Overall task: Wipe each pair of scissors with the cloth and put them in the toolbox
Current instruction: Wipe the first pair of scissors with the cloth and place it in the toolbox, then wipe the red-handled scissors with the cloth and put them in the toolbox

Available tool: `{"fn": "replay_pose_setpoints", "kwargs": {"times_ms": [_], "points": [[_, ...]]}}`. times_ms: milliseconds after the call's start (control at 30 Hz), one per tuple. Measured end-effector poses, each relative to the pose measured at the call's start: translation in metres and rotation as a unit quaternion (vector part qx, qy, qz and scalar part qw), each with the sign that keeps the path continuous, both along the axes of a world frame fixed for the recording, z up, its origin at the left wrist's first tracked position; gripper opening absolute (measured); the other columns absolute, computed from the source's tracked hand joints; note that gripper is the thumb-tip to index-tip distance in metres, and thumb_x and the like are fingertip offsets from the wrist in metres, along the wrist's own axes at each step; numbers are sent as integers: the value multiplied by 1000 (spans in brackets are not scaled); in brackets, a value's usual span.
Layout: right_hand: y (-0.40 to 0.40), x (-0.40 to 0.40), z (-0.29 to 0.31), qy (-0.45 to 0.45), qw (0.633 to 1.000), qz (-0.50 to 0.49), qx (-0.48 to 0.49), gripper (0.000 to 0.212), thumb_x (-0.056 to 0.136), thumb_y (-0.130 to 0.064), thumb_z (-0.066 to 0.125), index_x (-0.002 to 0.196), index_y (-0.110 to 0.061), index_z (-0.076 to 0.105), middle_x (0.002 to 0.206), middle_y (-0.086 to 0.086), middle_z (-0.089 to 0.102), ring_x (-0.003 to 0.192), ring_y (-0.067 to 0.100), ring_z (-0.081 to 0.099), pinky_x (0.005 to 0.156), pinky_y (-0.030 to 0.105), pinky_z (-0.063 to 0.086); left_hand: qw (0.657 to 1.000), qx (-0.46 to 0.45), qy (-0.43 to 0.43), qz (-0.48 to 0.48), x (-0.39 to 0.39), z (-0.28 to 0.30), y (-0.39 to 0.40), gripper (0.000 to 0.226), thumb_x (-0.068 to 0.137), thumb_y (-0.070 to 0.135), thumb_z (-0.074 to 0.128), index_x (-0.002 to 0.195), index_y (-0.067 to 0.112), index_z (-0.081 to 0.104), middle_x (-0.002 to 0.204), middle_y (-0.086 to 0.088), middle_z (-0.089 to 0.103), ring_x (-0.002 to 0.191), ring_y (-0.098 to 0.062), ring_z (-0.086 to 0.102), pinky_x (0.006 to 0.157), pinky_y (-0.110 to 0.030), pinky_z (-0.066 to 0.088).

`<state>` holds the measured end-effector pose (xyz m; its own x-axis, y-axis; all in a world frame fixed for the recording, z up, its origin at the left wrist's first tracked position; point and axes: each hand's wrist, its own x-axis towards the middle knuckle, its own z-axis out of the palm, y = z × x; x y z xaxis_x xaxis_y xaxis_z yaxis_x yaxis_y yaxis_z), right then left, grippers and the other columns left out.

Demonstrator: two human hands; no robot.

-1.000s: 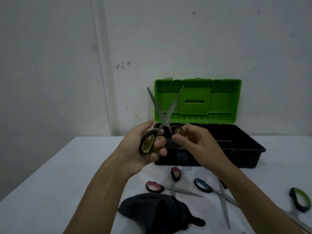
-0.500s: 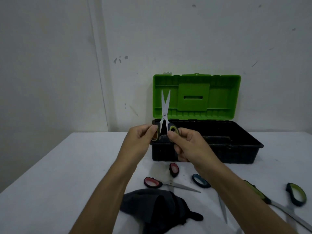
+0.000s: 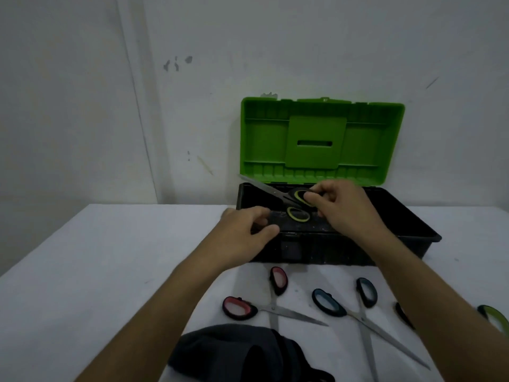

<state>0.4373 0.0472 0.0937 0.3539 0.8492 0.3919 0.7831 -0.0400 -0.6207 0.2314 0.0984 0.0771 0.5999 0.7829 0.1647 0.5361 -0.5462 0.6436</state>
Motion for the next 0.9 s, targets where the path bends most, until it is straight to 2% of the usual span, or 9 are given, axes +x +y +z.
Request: {"fn": "replay_pose_setpoints", "kwargs": {"times_ms": [67, 167, 267, 367, 467, 600, 700, 800, 900], "points": [[18, 16, 0, -42, 997, -20, -54, 18, 94, -36, 64, 84, -23, 72, 61, -2, 67, 55, 1, 60, 55, 25, 40, 1000, 9, 7, -6, 0, -6, 6, 40, 93, 36, 59, 130, 22, 60, 123, 6, 65, 116, -10, 57, 99, -24, 44], [46, 33, -11, -56, 985, -39, -157, 22, 92, -38, 66, 76, -24, 72, 67, -1, 70, 71, 20, 68, 68, 34, 53, 999, 53, 9, 2, 1, -14, 15, 32, 90, 34, 64, 121, 24, 64, 117, 7, 62, 107, -10, 59, 92, -24, 47], [65, 39, -20, -43, 966, -33, -252, 22, 90, -36, 68, 73, -22, 74, 69, -1, 72, 77, 19, 69, 77, 36, 57, 993, 112, -13, 37, 3, -16, 21, 24, 88, 33, 67, 111, 28, 67, 105, 12, 63, 96, -9, 59, 83, -28, 49], [78, 41, -27, -58, 952, -42, -299, 22, 89, -37, 68, 80, -18, 76, 66, -5, 72, 78, 16, 68, 78, 33, 56, 992, 114, -28, 52, 5, -14, 27, 16, 86, 33, 68, 103, 31, 69, 91, 18, 64, 87, -6, 59, 76, -26, 49], [84, 41, -31, -105, 938, -73, -323, 24, 83, -43, 72, 91, -21, 76, 86, -1, 74, 91, 21, 69, 87, 37, 55, 994, 102, -16, 37, 6, -13, 33, 15, 86, 28, 70, 101, 32, 72, 88, 19, 64, 87, -4, 58, 74, -23, 45], [72, 37, -25, -155, 950, -82, -259, 14, 83, -39, 74, 92, -30, 76, 98, -1, 72, 95, 24, 66, 80, 35, 53, 991, 128, -25, 10, 8, -15, 31, 16, 85, 24, 71, 99, 31, 72, 95, 14, 68, 93, -8, 58, 81, -29, 49], [55, 29, -18, -126, 976, -47, -170, 10, 86, -40, 73, 81, -31, 74, 84, -7, 72, 81, 17, 66, 77, 38, 56, 983, 170, -66, -2, 4, -16, 24, 15, 82, 21, 74, 95, 28, 72, 92, 14, 64, 89, -10, 56, 78, -27, 47], [28, 15, -9, -70, 992, 8, -109, 16, 88, -40, 71, 77, -28, 73, 70, -9, 69, 66, 9, 62, 63, 27, 49, 979, 166, -119, 2, -6, -16, 9, 12, 80, 17, 75, 89, 23, 71, 85, 12, 61, 79, -4, 54, 64, -10, 36], [-5, 0, -2, -26, 996, 45, -70, 21, 89, -41, 70, 74, -27, 72, 63, -6, 66, 54, 3, 55, 51, 15, 38, 994, 84, -63, -15, -20, -21, -6, 11, 82, 22, 75, 91, 26, 71, 88, 11, 66, 80, -5, 59, 60, -9, 38]]}}
